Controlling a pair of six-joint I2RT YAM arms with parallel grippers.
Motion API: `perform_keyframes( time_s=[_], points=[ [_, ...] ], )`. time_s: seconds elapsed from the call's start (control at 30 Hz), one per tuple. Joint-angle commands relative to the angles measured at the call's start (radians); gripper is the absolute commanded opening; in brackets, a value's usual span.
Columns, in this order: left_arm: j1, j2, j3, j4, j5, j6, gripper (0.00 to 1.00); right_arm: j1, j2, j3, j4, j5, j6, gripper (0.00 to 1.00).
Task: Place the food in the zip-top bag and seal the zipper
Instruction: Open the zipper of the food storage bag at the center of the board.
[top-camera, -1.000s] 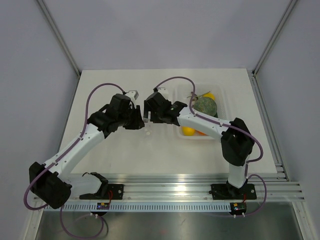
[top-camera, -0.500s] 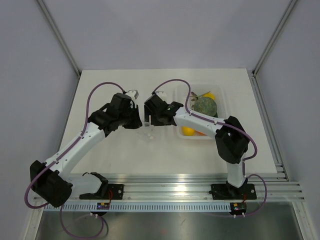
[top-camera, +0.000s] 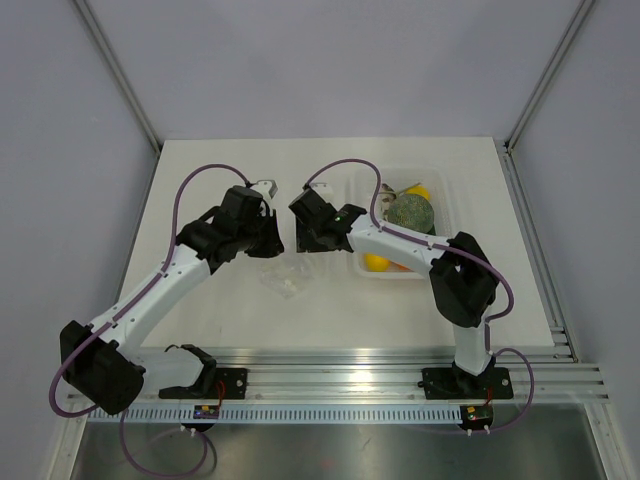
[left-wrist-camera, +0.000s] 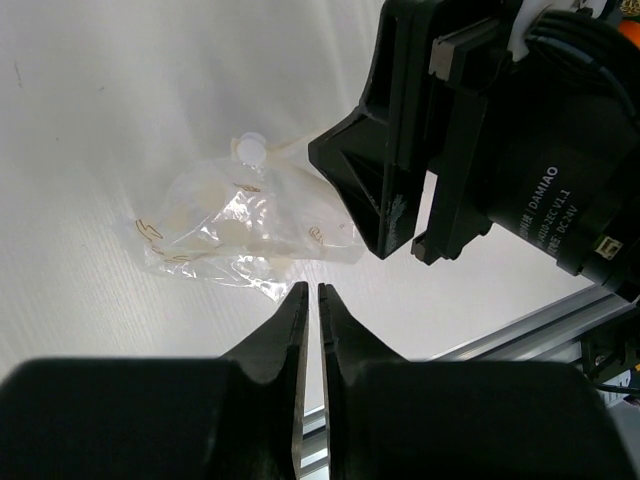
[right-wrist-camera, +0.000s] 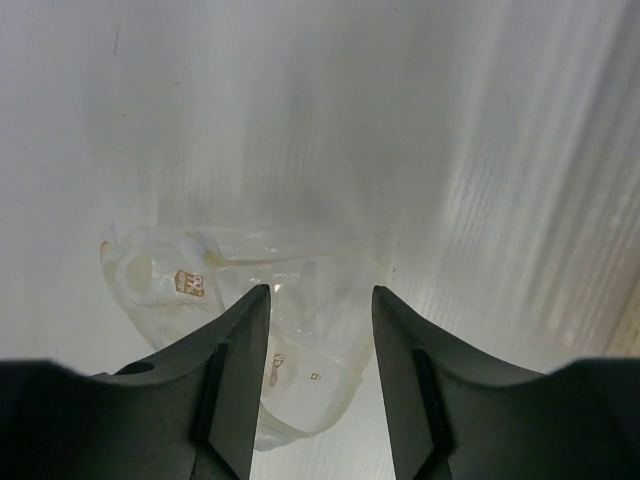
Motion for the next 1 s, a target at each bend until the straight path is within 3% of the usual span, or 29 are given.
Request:
perform_keyframes(
  time_s=[0.0,0.2,0.4,0.8,0.97],
  points=[
    [0.002,-0.005,0.027,0.023,-0.017,0.009,0.1,-0.007,-0.043,-0.006,0.041,-0.01,-0.006,0.53],
    [0.003,0.012,0.024,0.023,-0.009,-0.012,0.12,-0.033,-0.108,-0.051,0.069,-0.019,-0.024,0.56],
    [-0.004,0.041,0.03,0.028,-0.003,-0.066,0.23,-0.092,-0.229,-0.132,0.101,-0.025,-0.038,0.6],
    [-0.157,0.237,0.252,-0.134,-0.374,-0.335,0.49,-0.229,-0.506,-0.324,0.066,0.08,-0.084,0.77],
    [-0.187,0.348,0.367,-0.199,-0.417,-0.369,0.49,-0.24,-0.545,-0.35,0.058,0.084,-0.098,0.79]
  ],
)
